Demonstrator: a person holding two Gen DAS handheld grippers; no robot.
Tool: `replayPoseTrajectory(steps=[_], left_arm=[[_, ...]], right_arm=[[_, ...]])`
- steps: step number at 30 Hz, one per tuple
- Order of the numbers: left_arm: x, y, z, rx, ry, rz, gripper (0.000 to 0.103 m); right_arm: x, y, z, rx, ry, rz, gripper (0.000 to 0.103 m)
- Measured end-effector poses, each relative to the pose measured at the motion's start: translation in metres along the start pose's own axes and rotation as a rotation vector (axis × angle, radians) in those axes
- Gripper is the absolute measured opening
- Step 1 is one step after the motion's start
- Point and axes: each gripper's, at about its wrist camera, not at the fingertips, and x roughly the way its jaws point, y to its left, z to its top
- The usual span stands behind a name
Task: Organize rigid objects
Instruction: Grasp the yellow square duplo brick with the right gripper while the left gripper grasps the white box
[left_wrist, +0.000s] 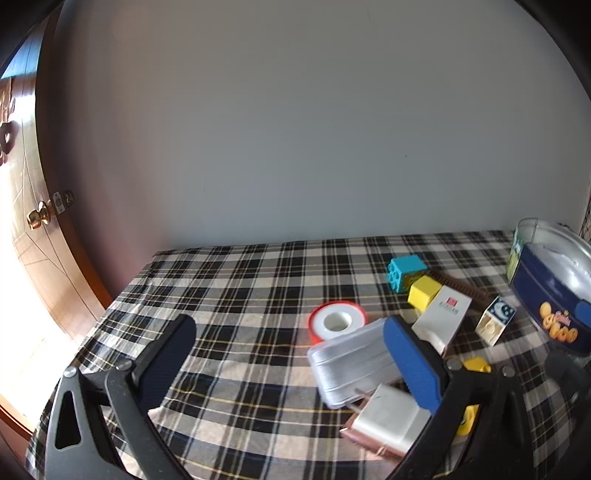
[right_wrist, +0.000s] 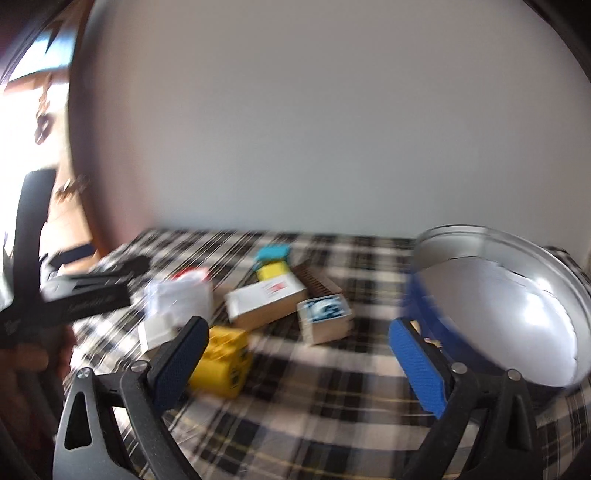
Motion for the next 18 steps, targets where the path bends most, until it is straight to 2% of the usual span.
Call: replayPoseTrajectory(steps=[3,5,6,9,10,12,14,18], left_arm=[[0.001,0.003,-0.001,0.001,0.016,-0.025,0.103],[0.000,0.001,-0.001,0.018,0.022,-0.037,0.103],[0.000,0.001,-0.002,0.031,0.028,-0.052,0.103],[0.001,-0.001,-0.007,0.058,0.046,-0.081,0.103],[0.002,-0.001,-0.008,0.056,0.057,-0.093,0.103],[0.004,-0.002,-0.011,0.043,0.084,-0.142,0.103],[0.005,-0.004,-0.012,0.039,0.101,-0.199,0.103],[0.003,-0.017,-0.016,0.094,0.116,-0.272,0.103]], right_arm=[[0.014,0.021,-0.001,-0.058,0.063,0.031,0.094],[0.025,0.030,-0.003,-0.075,0.113,0.051,0.086],[0.031,0.036,-0.003,-0.083,0.141,0.062,0.085],[0.050,0.046,-0.007,-0.112,0.215,0.032,0.080],[0.059,0.049,-0.007,-0.116,0.238,0.033,0.073],[0.067,0.050,-0.009,-0.116,0.277,0.039,0.066],[0.071,0.048,-0.011,-0.119,0.300,0.028,0.034],[0.060,0.027,-0.013,-0.102,0.281,-0.026,0.034]])
